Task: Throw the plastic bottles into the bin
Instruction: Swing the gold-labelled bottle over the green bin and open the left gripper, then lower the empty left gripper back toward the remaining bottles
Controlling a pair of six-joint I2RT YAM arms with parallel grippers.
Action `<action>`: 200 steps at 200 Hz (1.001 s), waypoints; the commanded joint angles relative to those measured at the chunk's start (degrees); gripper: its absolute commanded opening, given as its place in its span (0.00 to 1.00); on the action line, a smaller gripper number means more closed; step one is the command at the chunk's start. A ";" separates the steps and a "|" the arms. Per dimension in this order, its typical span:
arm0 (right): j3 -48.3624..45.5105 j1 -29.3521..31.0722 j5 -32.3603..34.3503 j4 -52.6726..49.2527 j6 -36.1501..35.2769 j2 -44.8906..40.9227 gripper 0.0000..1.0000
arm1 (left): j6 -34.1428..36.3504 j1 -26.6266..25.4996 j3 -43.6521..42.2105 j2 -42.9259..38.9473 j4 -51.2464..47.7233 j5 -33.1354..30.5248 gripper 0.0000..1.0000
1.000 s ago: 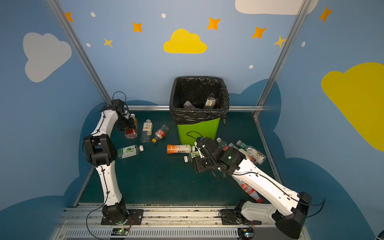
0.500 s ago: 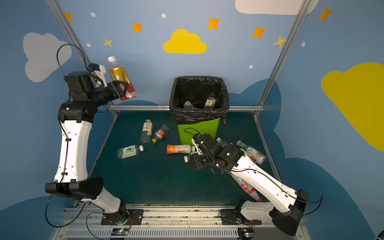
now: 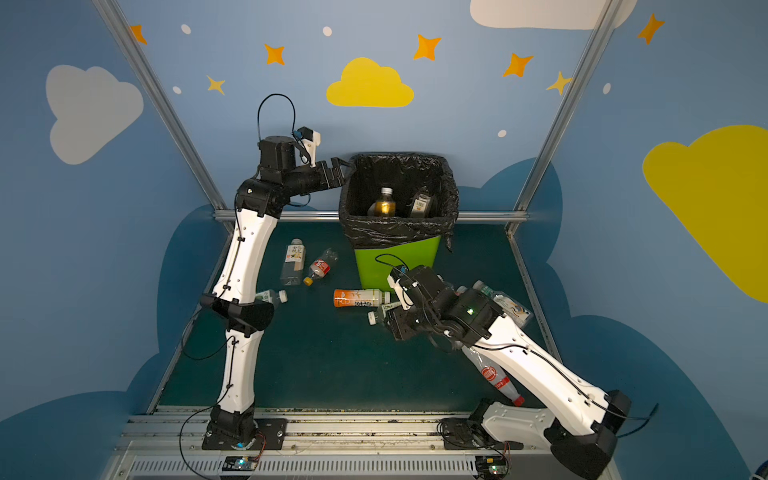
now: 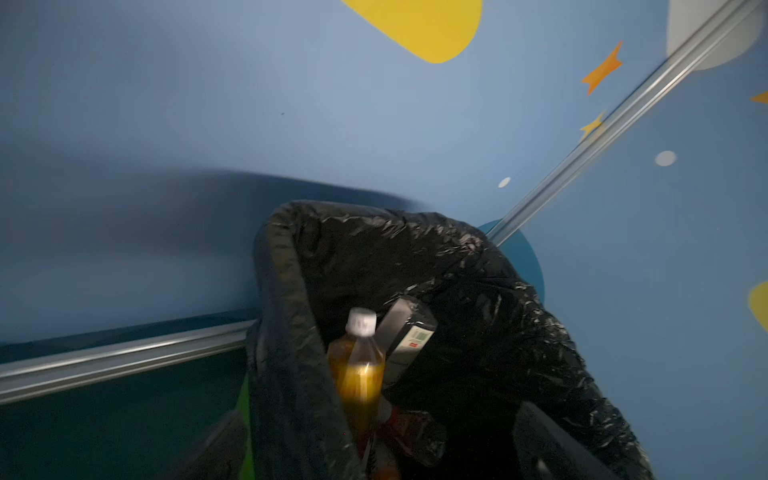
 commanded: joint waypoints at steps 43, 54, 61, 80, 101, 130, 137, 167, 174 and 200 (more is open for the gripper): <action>-2.90 -3.25 -1.12 0.57 -1.76 -3.23 0.63 | 7.13 -1.44 -38.70 -42.10 1.68 -18.07 1.00; -3.08 -3.41 -1.22 0.57 -3.19 -2.98 0.65 | 6.86 -1.47 -45.00 -46.40 -1.19 -19.88 1.00; -3.25 -3.46 -1.30 0.62 -4.42 -2.75 0.66 | 6.29 -1.44 -49.32 -49.06 -2.44 -20.52 1.00; -3.93 -3.41 -1.33 0.90 -8.36 -1.88 0.68 | 3.23 -1.48 -61.47 -56.09 -5.68 -21.43 1.00; -5.68 -3.45 -1.09 2.83 -13.55 -0.89 0.71 | -3.33 -1.53 -76.02 -64.02 -5.96 -20.18 1.00; -7.32 -3.50 1.64 4.77 -21.83 2.31 0.76 | -13.87 -2.44 -94.84 -73.68 -2.03 -16.80 1.00; -7.89 -3.46 3.38 5.59 -23.01 3.29 0.78 | -15.60 -3.30 -98.55 -75.67 -1.22 -17.06 1.00; -10.18 -3.86 5.59 10.95 -30.73 8.40 0.86 | -20.19 -6.91 -108.27 -81.32 0.61 -17.40 1.00; -10.29 -4.06 5.21 12.06 -32.36 9.77 0.87 | -20.86 -7.67 -109.49 -81.91 0.73 -17.25 1.00; -10.83 -5.65 3.51 16.27 -37.66 15.30 0.89 | -22.39 -9.63 -112.27 -83.34 0.26 -16.88 1.00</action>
